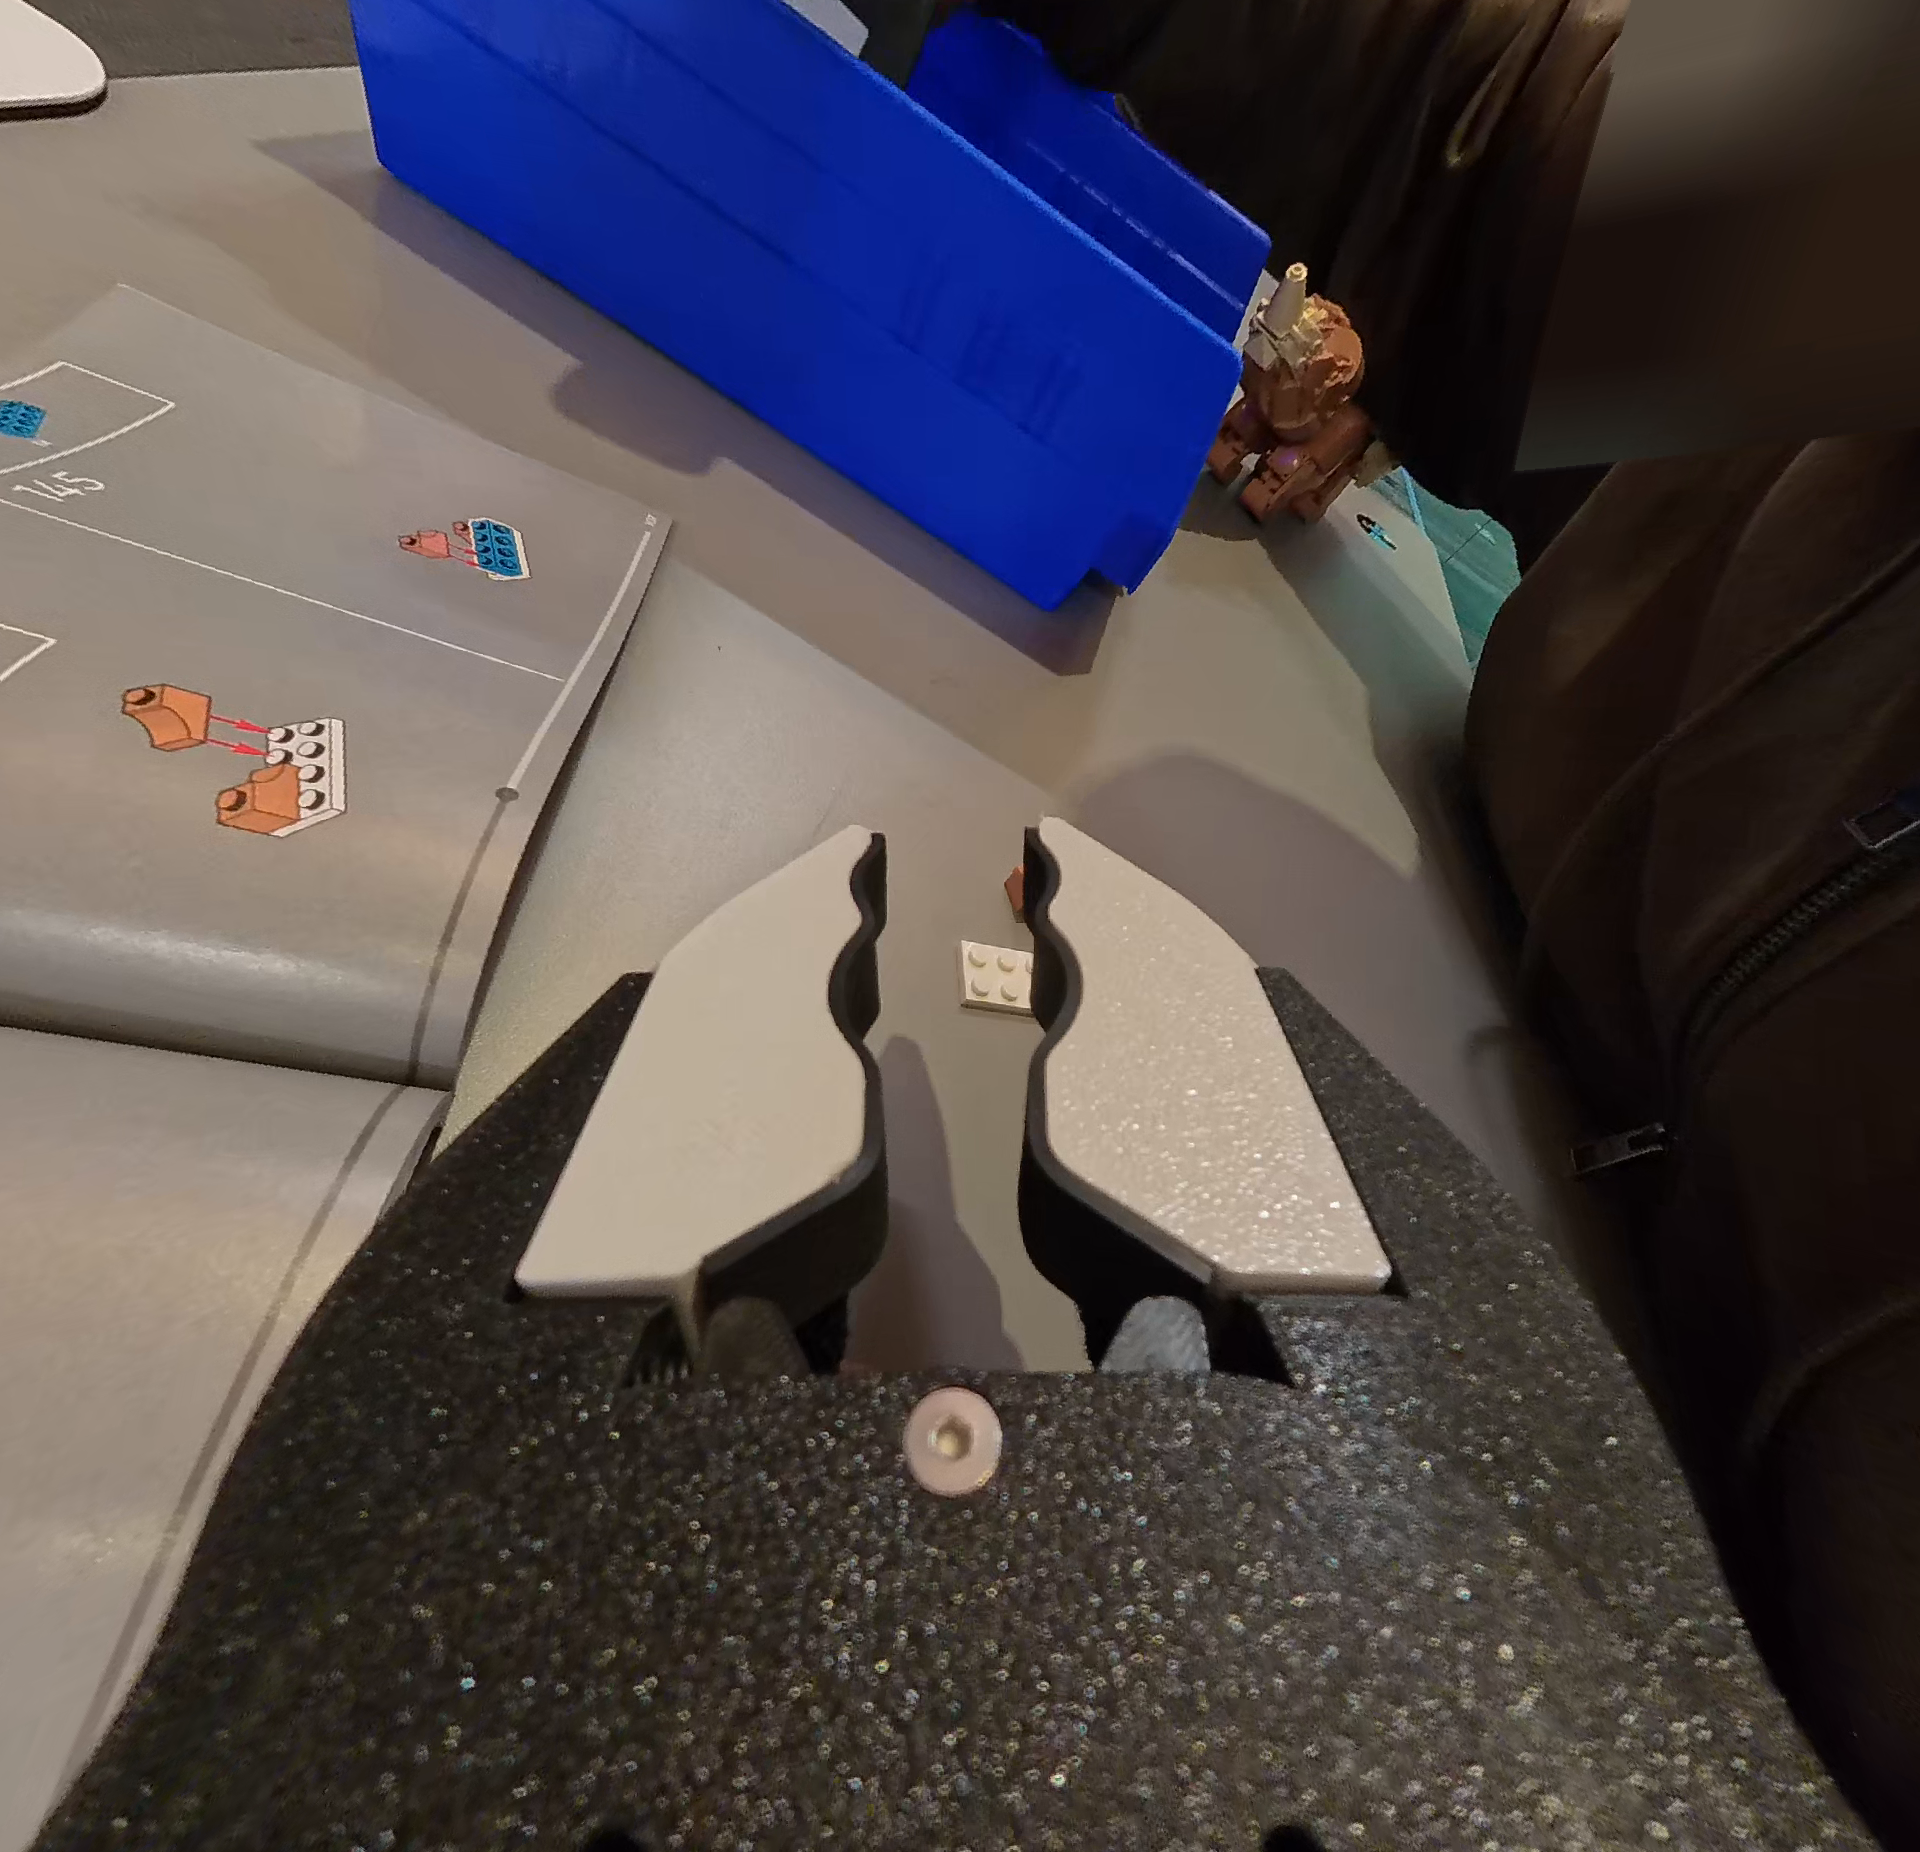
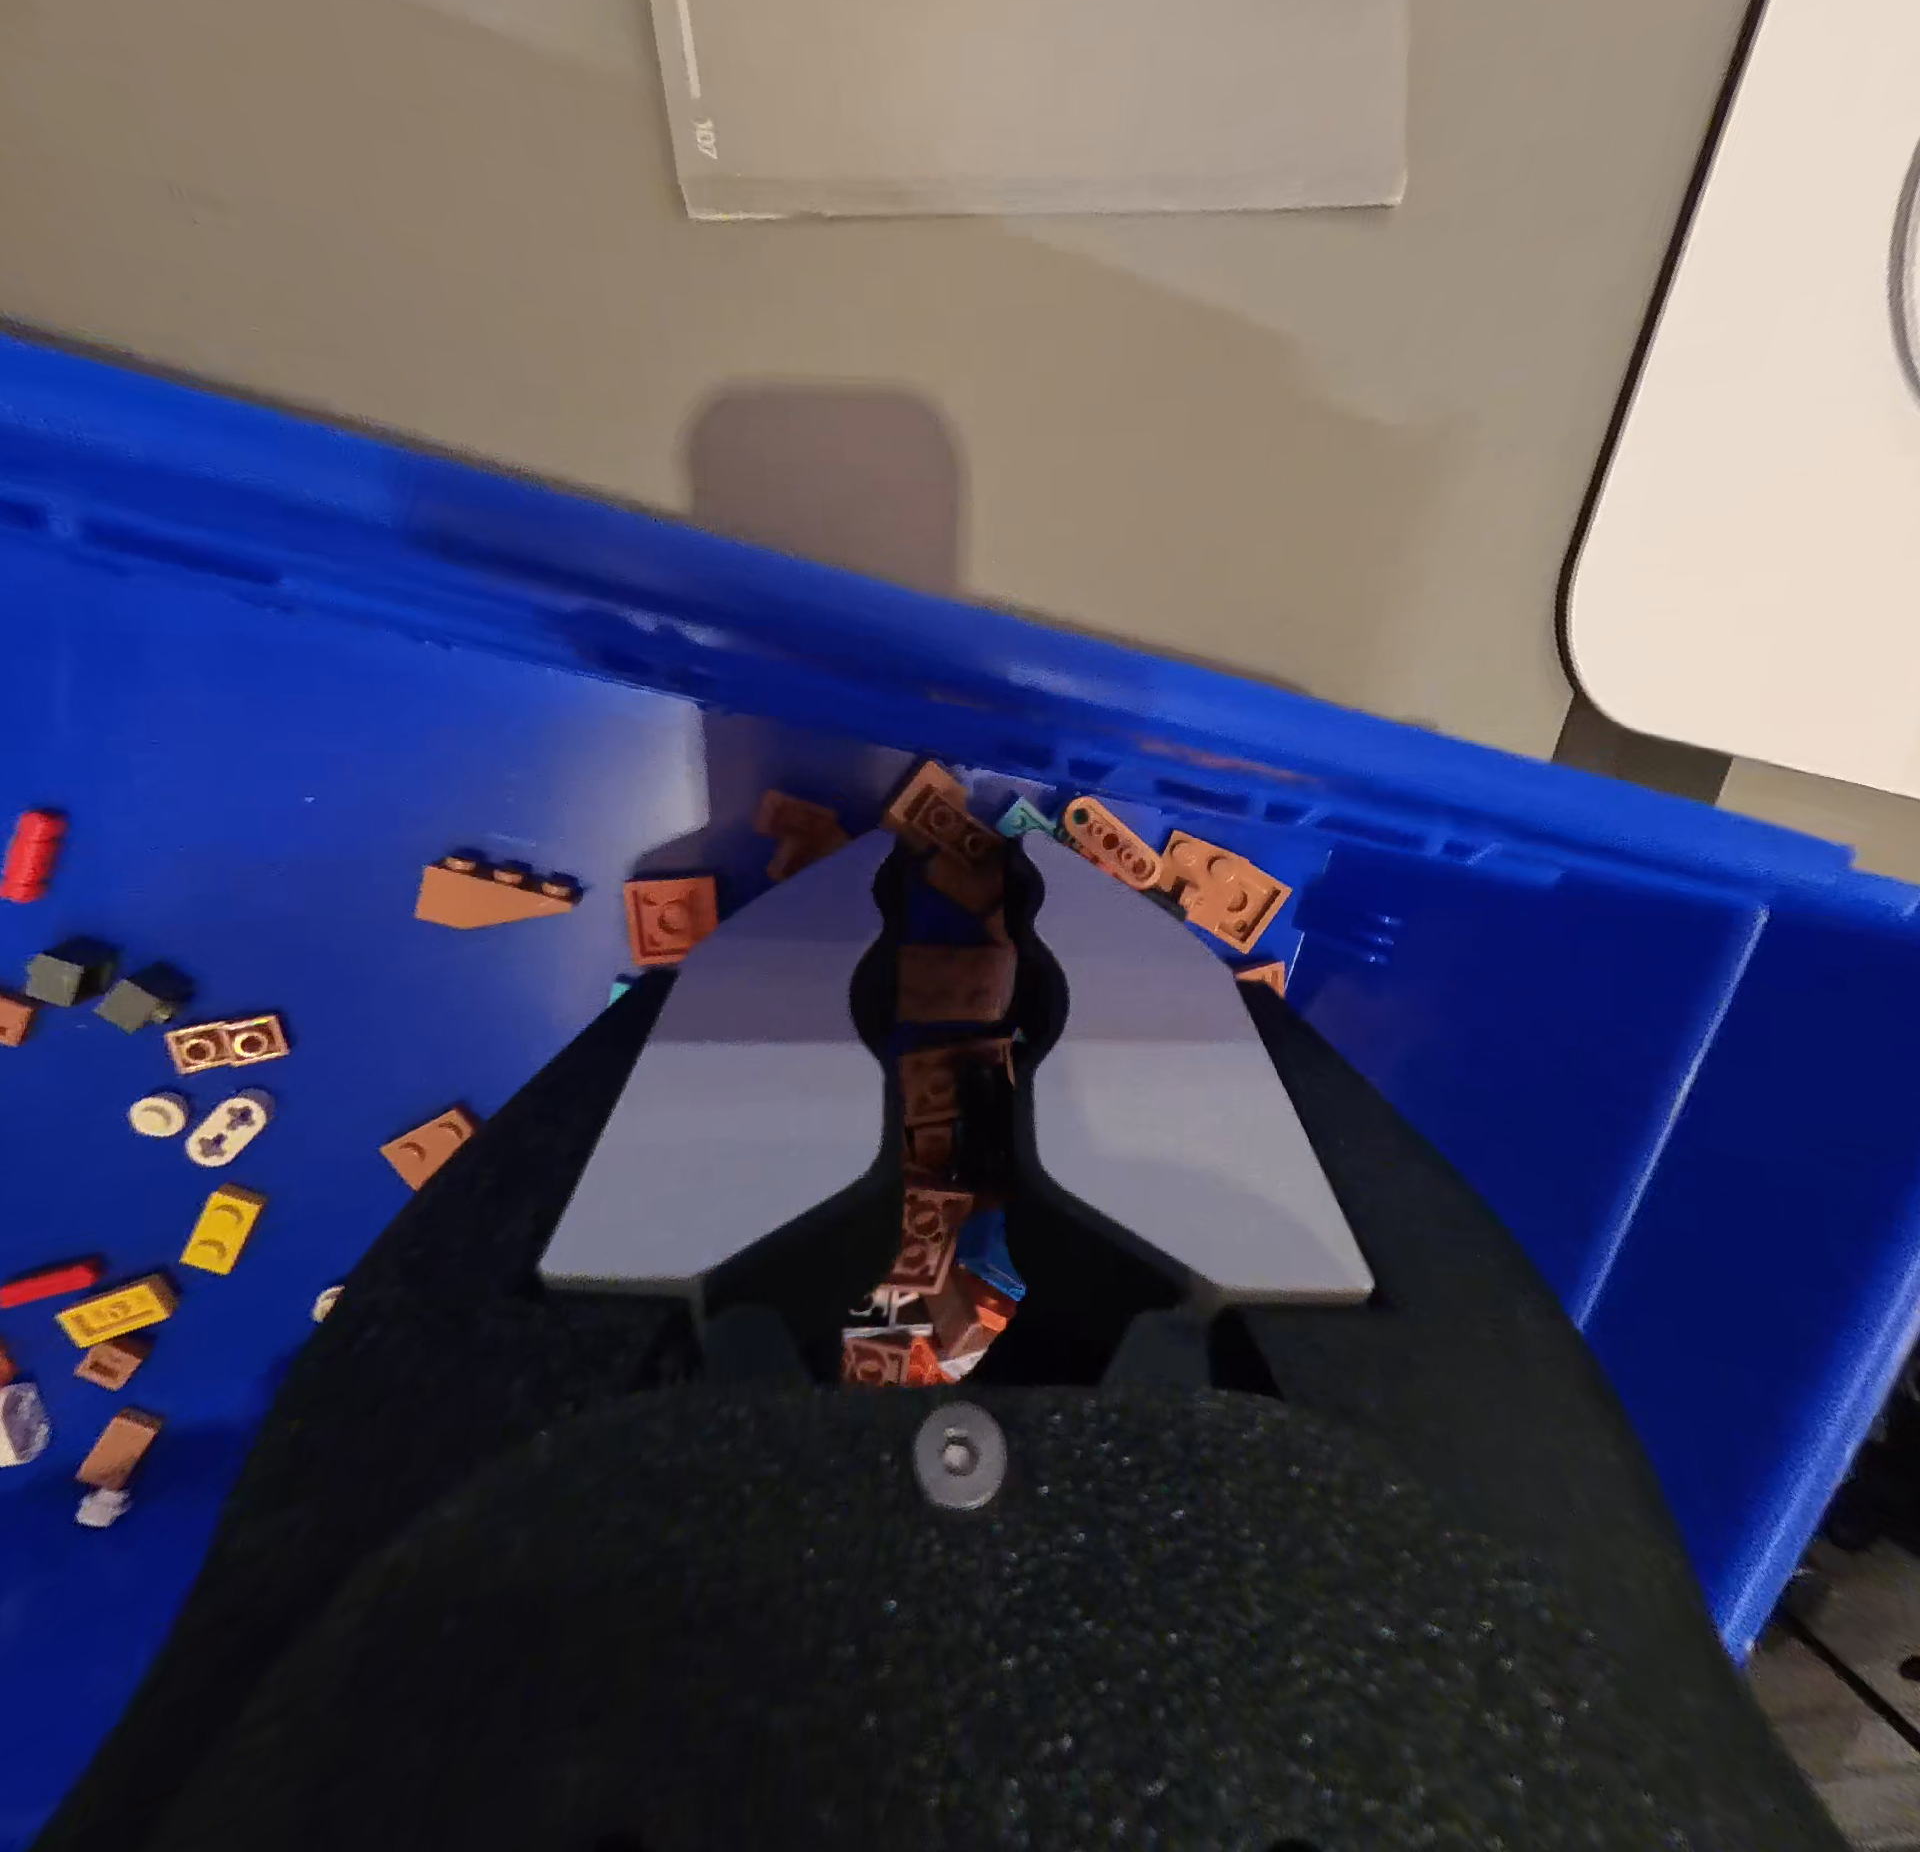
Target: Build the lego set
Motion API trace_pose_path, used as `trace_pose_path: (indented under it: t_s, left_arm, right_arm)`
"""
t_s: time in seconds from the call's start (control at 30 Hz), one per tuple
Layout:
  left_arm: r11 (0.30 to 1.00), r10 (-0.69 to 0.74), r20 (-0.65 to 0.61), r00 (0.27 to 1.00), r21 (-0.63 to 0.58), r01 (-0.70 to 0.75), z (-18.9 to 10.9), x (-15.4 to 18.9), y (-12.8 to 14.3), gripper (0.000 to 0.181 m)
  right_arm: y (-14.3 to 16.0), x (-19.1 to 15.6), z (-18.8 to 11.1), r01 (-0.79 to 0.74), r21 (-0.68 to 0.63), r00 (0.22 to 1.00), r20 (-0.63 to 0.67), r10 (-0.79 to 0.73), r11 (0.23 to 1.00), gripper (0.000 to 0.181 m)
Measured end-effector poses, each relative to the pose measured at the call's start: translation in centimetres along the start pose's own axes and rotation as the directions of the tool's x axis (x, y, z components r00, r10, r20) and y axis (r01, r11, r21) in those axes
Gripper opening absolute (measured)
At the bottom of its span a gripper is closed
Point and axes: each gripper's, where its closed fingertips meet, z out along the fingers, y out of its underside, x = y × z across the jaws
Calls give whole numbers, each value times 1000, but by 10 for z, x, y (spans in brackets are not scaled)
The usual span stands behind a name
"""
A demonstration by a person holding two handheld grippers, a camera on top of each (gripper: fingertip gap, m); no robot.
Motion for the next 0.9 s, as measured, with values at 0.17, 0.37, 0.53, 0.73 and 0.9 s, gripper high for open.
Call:
trace_pose_path:
  t_s: [0.17, 0.37, 0.53, 0.73, 0.9]
  left_arm:
    - [1000, 1, -1, 1000, 1, -1, 0, 0, 0, 25]
    - [1000, 0, -2, 1000, 0, 0, 0, 0, 0, 25]
    - [1000, -2, 0, 1000, 0, 2, 0, 0, 0, 25]
    - [1000, -2, -1, 1000, -1, 2, 0, 0, 0, 25]
    - [1000, -1, -1, 1000, -2, 1, 0, 0, 0, 25]
  right_arm:
    - [12, 8, -2, -43, -44, 999, -17, 43, 998, 6]
    - [30, 13, -9, -79, -87, 996, -51, 75, 993, 3]
    - [40, 20, -19, -128, -97, 989, -93, 119, 987, 5]
    - [50, 28, -38, -161, -117, 978, -151, 143, 980, 7]
    - [53, 20, -52, -234, -85, 966, -131, 222, 968, 7]
